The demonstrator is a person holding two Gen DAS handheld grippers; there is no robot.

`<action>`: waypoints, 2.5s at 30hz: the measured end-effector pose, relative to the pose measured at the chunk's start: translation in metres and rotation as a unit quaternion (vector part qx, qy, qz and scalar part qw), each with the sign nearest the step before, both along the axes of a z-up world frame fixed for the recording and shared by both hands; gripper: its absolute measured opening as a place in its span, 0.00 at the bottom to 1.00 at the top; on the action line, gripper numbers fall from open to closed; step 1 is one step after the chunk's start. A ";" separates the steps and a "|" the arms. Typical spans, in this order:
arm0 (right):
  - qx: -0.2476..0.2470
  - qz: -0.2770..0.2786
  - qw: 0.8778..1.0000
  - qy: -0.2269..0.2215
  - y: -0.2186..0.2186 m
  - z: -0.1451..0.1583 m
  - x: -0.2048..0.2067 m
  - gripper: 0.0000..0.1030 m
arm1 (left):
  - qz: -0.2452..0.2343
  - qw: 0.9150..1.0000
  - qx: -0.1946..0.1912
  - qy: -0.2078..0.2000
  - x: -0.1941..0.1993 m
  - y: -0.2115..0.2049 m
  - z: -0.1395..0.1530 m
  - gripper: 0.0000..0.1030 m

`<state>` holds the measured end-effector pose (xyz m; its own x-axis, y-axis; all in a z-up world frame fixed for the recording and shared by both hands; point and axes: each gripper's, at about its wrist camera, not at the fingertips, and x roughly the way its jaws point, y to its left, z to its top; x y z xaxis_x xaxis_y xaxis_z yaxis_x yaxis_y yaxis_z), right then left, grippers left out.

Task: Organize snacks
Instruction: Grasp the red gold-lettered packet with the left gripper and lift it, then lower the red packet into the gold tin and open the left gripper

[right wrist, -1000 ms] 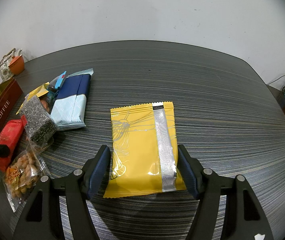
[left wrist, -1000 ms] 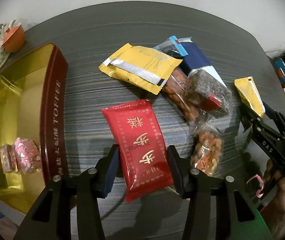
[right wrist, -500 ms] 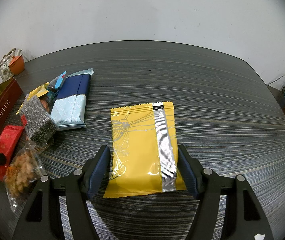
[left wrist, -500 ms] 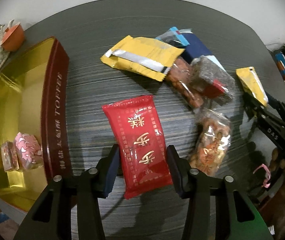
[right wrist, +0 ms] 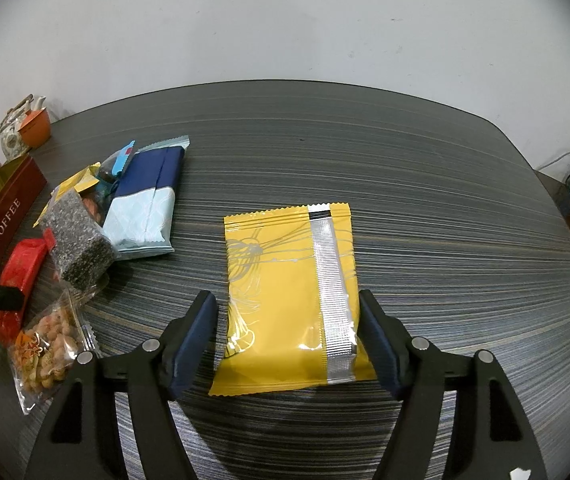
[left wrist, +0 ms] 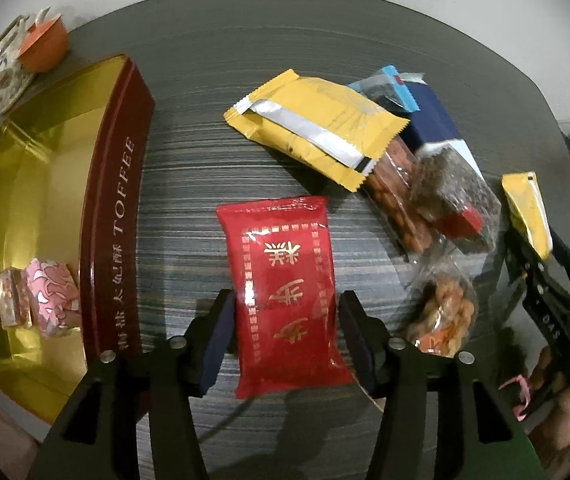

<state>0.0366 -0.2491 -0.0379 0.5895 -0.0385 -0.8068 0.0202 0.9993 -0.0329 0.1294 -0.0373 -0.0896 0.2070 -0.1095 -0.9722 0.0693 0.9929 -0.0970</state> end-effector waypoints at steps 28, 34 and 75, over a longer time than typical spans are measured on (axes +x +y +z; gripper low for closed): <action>0.000 0.000 1.000 0.001 0.000 0.000 0.001 0.67 | -0.010 0.999 -0.008 -0.041 -0.006 0.007 0.057 0.45; 0.000 0.000 1.000 0.001 -0.001 0.000 0.001 0.67 | -0.013 0.998 -0.008 -0.054 -0.014 0.015 0.074 0.45; -0.001 0.000 1.000 0.002 0.001 0.000 0.003 0.67 | 0.058 0.991 0.116 -0.028 0.048 0.197 0.027 0.45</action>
